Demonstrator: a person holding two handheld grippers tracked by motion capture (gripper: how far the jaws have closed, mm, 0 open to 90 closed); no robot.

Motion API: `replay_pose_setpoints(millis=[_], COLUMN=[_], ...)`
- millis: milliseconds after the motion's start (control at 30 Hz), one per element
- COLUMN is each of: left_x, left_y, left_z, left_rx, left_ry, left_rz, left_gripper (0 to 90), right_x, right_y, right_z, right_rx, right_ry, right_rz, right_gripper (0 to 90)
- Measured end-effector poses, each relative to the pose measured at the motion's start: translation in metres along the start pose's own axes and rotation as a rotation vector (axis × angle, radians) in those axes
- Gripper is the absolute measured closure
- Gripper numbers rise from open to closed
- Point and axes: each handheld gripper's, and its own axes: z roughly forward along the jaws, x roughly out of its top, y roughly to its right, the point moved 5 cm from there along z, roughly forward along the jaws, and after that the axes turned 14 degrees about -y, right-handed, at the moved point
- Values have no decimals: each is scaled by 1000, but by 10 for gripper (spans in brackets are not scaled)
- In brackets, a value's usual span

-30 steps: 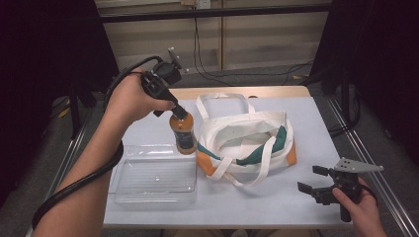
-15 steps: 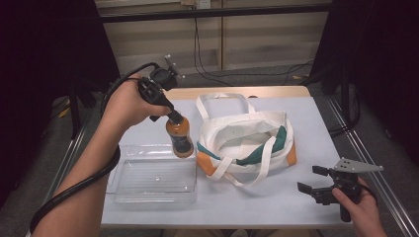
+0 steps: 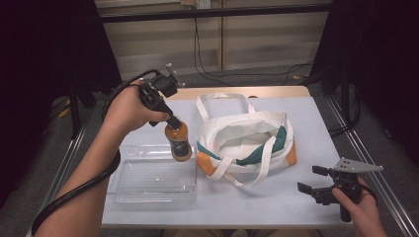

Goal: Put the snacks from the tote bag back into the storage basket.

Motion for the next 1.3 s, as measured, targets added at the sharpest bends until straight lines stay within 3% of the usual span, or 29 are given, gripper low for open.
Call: replay_pose_setpoints(millis=[333, 433, 467, 533, 767, 933, 967, 1300], left_x=[1, 1, 2, 2, 6, 7, 7, 11], left_y=[1, 1, 2, 1, 1, 1, 2, 2], left_z=[8, 9, 11, 12, 19, 24, 25, 30], left_rx=[-11, -16, -13, -16, -16, -10, -13, -10], left_ry=[-13, -24, -6, -26, -21, -34, -28, -31], left_rz=[14, 13, -2, 17, 12, 39, 27, 47], left_gripper=[592, 592, 592, 592, 592, 592, 591, 591], right_x=[0, 0, 0, 0, 0, 0, 0, 0], right_y=[0, 0, 0, 0, 0, 0, 0, 0], right_z=[0, -1, -1, 0, 0, 0, 0, 1], right_rx=[1, 1, 0, 1, 1, 2, 3, 3], right_ry=[-1, 2, 2, 1, 2, 0, 0, -2], right_rz=[1, 1, 1, 0, -1, 0, 0, 1], right_gripper=[55, 55, 55, 55, 55, 55, 55, 55])
